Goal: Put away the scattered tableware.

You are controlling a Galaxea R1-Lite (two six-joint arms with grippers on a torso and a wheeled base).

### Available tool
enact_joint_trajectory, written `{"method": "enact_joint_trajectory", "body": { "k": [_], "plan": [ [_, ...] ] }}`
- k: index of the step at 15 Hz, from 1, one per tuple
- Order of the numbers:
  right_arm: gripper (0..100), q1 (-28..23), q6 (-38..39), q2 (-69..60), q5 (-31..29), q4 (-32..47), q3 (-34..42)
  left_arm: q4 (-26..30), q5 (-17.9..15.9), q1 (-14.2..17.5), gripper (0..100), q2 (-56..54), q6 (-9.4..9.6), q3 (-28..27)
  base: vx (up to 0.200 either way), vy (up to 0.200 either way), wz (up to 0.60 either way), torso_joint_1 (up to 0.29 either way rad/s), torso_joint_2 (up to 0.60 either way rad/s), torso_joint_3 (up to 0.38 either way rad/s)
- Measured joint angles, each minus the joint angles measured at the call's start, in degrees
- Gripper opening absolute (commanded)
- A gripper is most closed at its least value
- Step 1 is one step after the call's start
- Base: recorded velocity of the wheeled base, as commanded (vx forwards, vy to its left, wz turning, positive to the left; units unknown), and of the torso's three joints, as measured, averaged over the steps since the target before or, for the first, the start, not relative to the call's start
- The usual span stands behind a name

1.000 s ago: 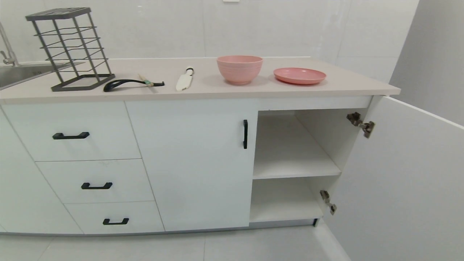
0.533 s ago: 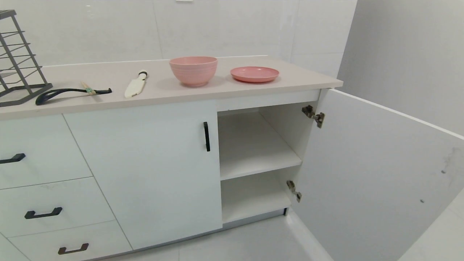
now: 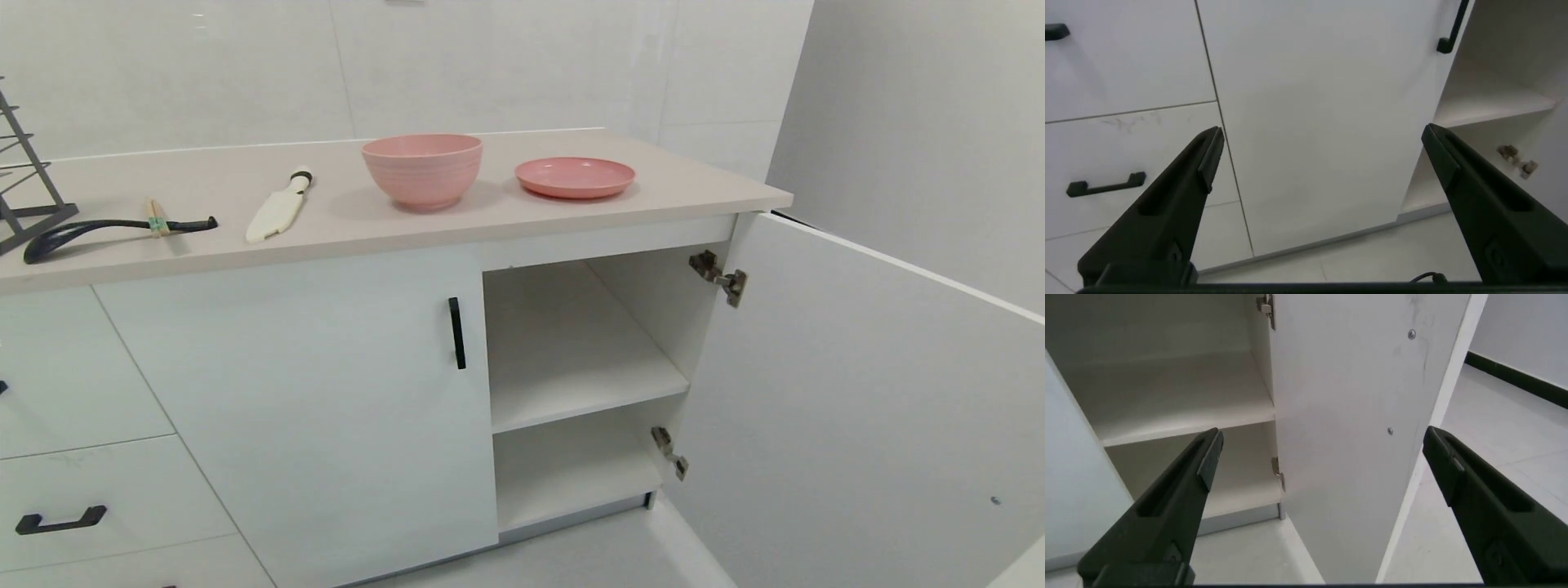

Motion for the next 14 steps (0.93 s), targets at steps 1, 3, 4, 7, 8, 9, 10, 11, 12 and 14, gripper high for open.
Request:
{"method": "enact_joint_trajectory", "body": {
  "k": [1, 3, 4, 7, 8, 9, 10, 11, 12, 14],
  "plan": [
    [100, 0.0, -0.1, 0.0, 0.0, 0.0, 0.0, 0.0, 0.0, 0.0, 100, 0.0, -0.02, 0.0, 0.000, 0.000, 0.00, 0.000, 0.00, 0.000],
    [100, 0.0, -0.1, 0.0, 0.0, 0.0, 0.0, 0.0, 0.0, 0.0, 100, 0.0, 0.00, 0.0, 0.000, 0.000, 0.30, 0.001, 0.00, -0.001],
    [100, 0.0, -0.1, 0.0, 0.0, 0.0, 0.0, 0.0, 0.0, 0.0, 100, 0.0, 0.00, 0.0, 0.000, 0.000, 0.00, 0.000, 0.00, 0.000],
    [100, 0.1, 0.0, 0.0, 0.0, 0.0, 0.0, 0.0, 0.0, 0.0, 100, 0.0, -0.02, 0.0, 0.000, 0.000, 0.00, 0.000, 0.00, 0.000],
    [100, -0.1, 0.0, 0.0, 0.0, 0.0, 0.0, 0.0, 0.0, 0.0, 100, 0.0, -0.02, 0.0, 0.000, 0.000, 0.00, 0.000, 0.00, 0.000],
    [100, 0.0, 0.0, 0.0, 0.0, 0.0, 0.0, 0.0, 0.0, 0.0, 100, 0.0, 0.00, 0.0, 0.000, 0.000, 0.00, 0.000, 0.00, 0.000],
    [100, 0.1, 0.0, 0.0, 0.0, 0.0, 0.0, 0.0, 0.0, 0.0, 100, 0.0, -0.02, 0.0, 0.000, 0.000, 0.00, 0.000, 0.00, 0.000],
    [100, 0.0, -0.1, 0.0, 0.0, 0.0, 0.0, 0.0, 0.0, 0.0, 100, 0.0, 0.00, 0.0, 0.000, 0.000, 0.00, 0.000, 0.00, 0.000],
    [100, 0.0, -0.2, 0.0, 0.0, 0.0, 0.0, 0.0, 0.0, 0.0, 100, 0.0, -0.02, 0.0, 0.000, 0.000, 0.00, 0.000, 0.00, 0.000],
    [100, 0.0, -0.1, 0.0, 0.0, 0.0, 0.0, 0.0, 0.2, 0.0, 100, 0.0, -0.21, 0.0, 0.000, 0.000, 0.00, 0.000, 0.00, 0.000]
  ]
}}
